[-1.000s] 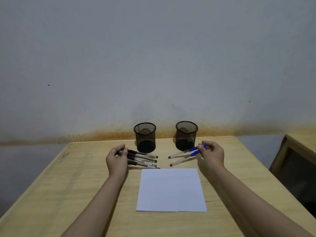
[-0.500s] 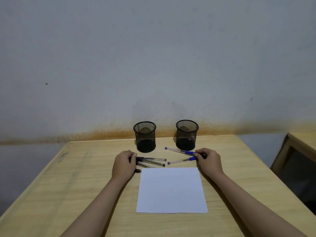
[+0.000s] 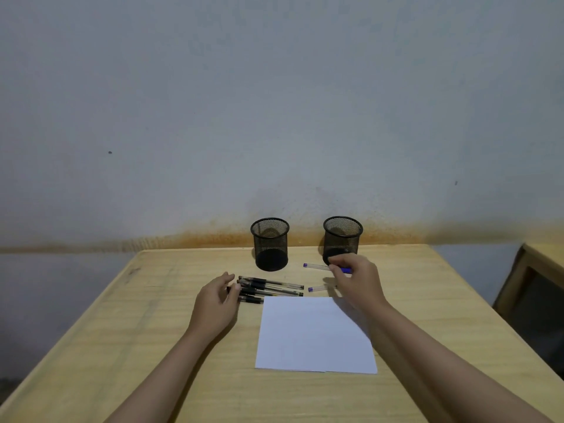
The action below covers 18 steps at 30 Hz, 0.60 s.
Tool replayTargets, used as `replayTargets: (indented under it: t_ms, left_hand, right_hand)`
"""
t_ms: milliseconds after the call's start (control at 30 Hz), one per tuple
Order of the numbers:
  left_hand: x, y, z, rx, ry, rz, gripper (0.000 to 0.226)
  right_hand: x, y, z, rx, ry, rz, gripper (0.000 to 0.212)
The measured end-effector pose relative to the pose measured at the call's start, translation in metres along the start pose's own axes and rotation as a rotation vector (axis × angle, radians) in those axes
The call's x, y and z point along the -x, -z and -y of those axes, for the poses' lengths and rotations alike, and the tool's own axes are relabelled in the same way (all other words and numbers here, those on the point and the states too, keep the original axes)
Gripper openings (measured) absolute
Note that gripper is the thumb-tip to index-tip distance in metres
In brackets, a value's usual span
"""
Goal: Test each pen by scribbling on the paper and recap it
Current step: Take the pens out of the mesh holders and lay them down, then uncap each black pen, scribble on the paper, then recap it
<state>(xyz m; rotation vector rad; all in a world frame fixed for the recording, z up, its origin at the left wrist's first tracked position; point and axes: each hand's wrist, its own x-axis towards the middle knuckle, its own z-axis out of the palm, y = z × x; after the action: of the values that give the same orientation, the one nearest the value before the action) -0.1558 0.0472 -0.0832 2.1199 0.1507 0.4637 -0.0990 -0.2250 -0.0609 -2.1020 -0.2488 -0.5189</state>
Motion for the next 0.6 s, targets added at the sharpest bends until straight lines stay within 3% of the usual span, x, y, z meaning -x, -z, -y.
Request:
replayTargets:
  t_ms: [233,400,600]
  left_hand:
    - [0.019,0.037,0.036,-0.604,-0.012,0.183,0.064]
    - [0.024,0.038,0.035,-0.654,-0.009,0.199,0.066]
    - [0.024,0.038,0.035,-0.645,-0.011,0.192,0.064]
  right_hand:
    - [0.007,-0.052,0.056,0.092,0.26,0.284,0.016]
    - [0.011,-0.089,0.076,0.339,0.301,0.469,0.017]
    - [0.011,-0.109,0.078,0.483,0.313,0.51,0.02]
